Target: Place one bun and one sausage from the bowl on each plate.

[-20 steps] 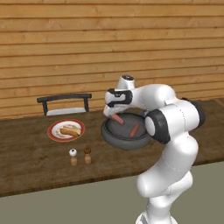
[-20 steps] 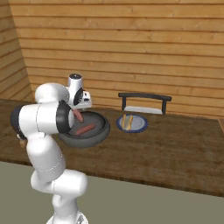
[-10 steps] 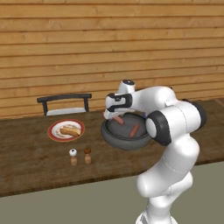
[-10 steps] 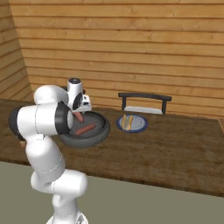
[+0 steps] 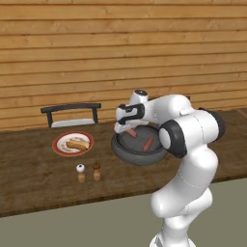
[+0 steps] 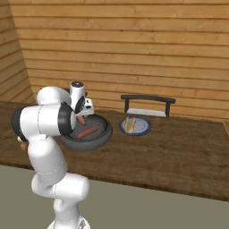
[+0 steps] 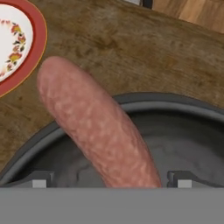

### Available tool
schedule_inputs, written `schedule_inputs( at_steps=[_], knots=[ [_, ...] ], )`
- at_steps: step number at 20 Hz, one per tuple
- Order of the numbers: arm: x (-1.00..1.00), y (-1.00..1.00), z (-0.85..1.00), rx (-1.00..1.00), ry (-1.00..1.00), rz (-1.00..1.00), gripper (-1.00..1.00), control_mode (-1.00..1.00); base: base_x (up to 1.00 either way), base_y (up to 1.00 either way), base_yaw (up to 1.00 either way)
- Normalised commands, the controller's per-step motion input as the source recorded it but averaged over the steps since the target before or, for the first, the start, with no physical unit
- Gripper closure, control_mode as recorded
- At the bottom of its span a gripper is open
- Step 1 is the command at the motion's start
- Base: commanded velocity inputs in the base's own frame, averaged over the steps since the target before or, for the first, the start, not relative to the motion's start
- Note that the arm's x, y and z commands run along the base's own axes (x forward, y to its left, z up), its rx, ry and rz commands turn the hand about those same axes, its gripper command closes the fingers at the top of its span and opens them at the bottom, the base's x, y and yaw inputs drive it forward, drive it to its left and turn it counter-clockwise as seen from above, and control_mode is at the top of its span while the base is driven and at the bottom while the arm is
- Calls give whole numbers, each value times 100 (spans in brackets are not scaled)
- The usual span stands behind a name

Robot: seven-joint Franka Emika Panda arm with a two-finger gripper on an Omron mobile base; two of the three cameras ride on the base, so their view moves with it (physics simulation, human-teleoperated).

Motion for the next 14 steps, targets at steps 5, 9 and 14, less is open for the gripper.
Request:
schedule_inputs(
  at_steps=[5,9,14],
  knots=[
    [3,0,-21,0,0,5,-100,-100,0,0,0],
    [0,0,-22,0,0,4,100,-100,0,0,0],
    [-16,3,-6,0,-1,0,100,-100,0,0,0]
  ],
)
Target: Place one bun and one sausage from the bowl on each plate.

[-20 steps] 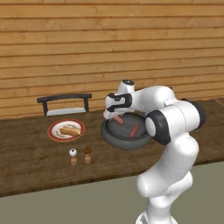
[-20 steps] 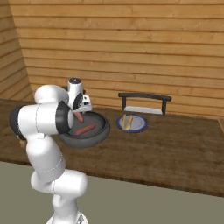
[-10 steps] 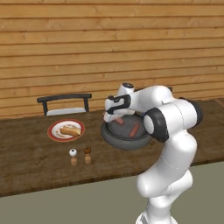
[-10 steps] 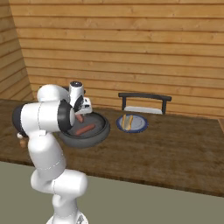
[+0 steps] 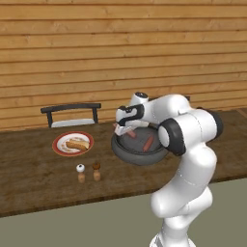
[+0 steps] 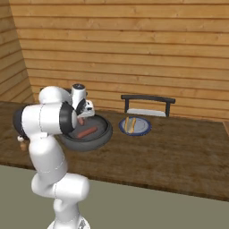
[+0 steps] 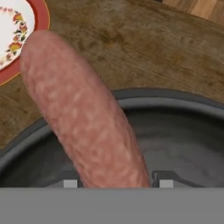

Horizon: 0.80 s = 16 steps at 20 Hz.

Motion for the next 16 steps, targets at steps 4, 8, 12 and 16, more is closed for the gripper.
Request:
schedule_inputs(
  at_steps=[4,8,12,16],
  knots=[
    [-38,45,36,0,0,0,100,-100,0,0,0],
    [-13,80,37,0,0,5,100,-100,0,0,0],
    [4,97,27,0,9,5,100,-100,0,0,0],
    [22,93,17,-1,11,8,100,-100,0,0,0]
  ],
)
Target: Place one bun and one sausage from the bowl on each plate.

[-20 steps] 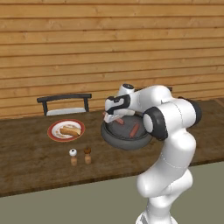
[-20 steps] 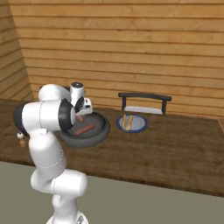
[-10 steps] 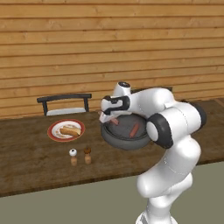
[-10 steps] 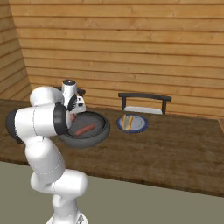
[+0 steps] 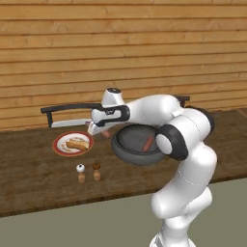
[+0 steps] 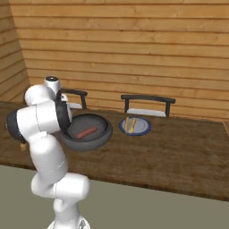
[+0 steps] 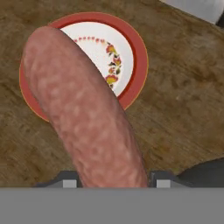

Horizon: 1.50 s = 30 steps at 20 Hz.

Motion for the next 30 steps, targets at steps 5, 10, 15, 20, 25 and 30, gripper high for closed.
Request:
schedule_inputs(
  at_steps=[5,10,15,20,25,30],
  knots=[
    [28,61,-6,-1,5,1,100,-100,0,0,0],
    [11,5,-18,-1,3,0,100,-100,0,0,0],
    [9,3,-30,-1,1,0,100,-100,0,0,0],
    [20,10,-30,-1,5,0,100,-100,0,0,0],
    [24,37,-15,-7,13,0,100,-100,0,0,0],
    [23,13,-16,-2,4,0,100,-100,0,0,0]
  ],
)
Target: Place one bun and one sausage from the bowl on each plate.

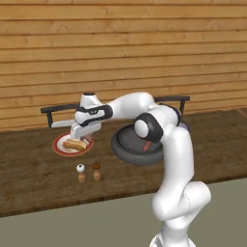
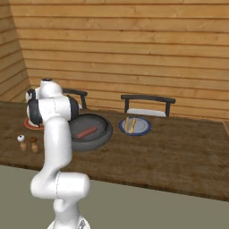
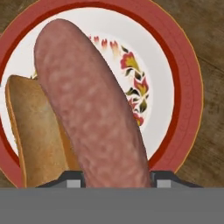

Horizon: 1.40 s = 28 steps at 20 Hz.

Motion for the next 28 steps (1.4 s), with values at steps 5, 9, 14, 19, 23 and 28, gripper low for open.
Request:
schedule_inputs(
  at_steps=[5,9,14,19,23,28],
  knots=[
    [4,0,-12,0,0,0,-100,-100,0,0,0],
    [0,0,-2,0,0,0,-100,-100,0,0,0],
    [0,0,0,0,0,0,-100,-100,0,0,0],
    [-7,-36,41,2,-10,0,-100,-100,0,0,0],
    [-22,-48,51,4,-8,-7,-100,-100,0,0,0],
    [-39,-51,47,3,-4,-21,-100,-100,0,0,0]
  ],
)
